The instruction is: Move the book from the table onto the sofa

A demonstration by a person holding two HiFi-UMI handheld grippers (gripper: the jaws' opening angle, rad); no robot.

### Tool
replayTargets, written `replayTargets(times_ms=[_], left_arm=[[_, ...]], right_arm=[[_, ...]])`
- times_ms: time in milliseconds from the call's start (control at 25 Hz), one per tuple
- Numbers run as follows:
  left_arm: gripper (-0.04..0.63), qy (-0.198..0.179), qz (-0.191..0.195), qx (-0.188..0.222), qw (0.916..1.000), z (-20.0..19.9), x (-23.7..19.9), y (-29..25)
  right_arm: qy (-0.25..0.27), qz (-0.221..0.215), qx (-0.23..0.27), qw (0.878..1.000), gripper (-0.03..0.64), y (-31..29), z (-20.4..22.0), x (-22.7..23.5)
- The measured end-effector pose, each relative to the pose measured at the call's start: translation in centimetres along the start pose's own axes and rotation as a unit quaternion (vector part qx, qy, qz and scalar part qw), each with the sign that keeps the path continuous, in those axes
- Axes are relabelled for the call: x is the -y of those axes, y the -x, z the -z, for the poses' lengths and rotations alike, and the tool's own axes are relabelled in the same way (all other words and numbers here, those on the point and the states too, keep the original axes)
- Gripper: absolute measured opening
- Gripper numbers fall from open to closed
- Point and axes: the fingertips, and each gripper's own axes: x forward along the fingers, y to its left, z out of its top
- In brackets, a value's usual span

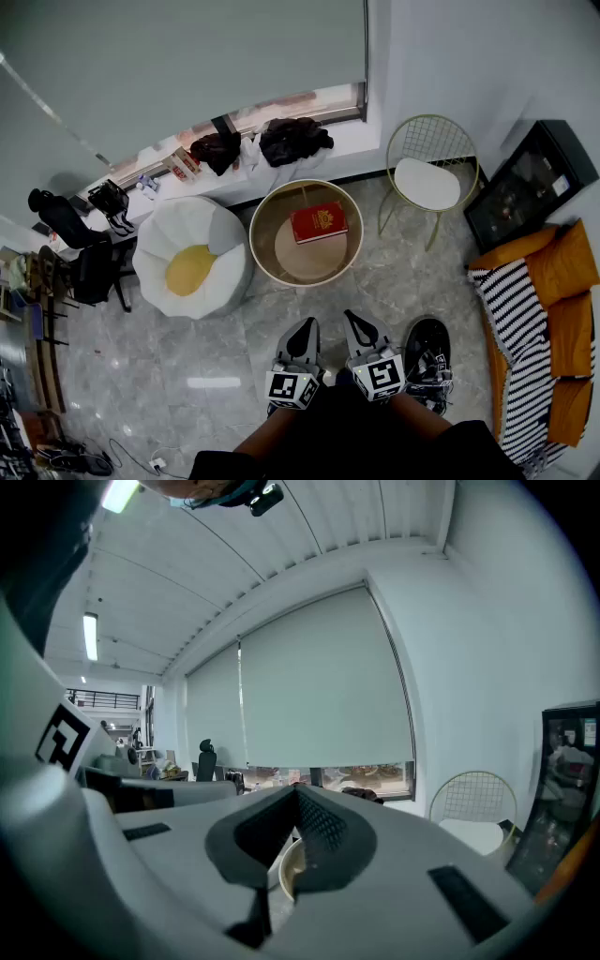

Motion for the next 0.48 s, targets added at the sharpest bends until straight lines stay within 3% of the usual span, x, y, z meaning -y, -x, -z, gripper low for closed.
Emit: replayTargets(times_ms=[280, 480], left_arm=[[0.011, 0.010, 0.023, 0.026, 0.9993, 0.1, 1.1, -2.2], [0.011, 0.022, 0.012, 0.023, 0.9994, 0.2, -2.6, -3.6]], right_arm=[[-0.023, 0.047, 0.008, 0.999, 0.015, 0.6, 1.1, 4.5], [-0.039, 0.054, 0.012, 0.998, 0.015, -1.7, 1.2, 6.2]])
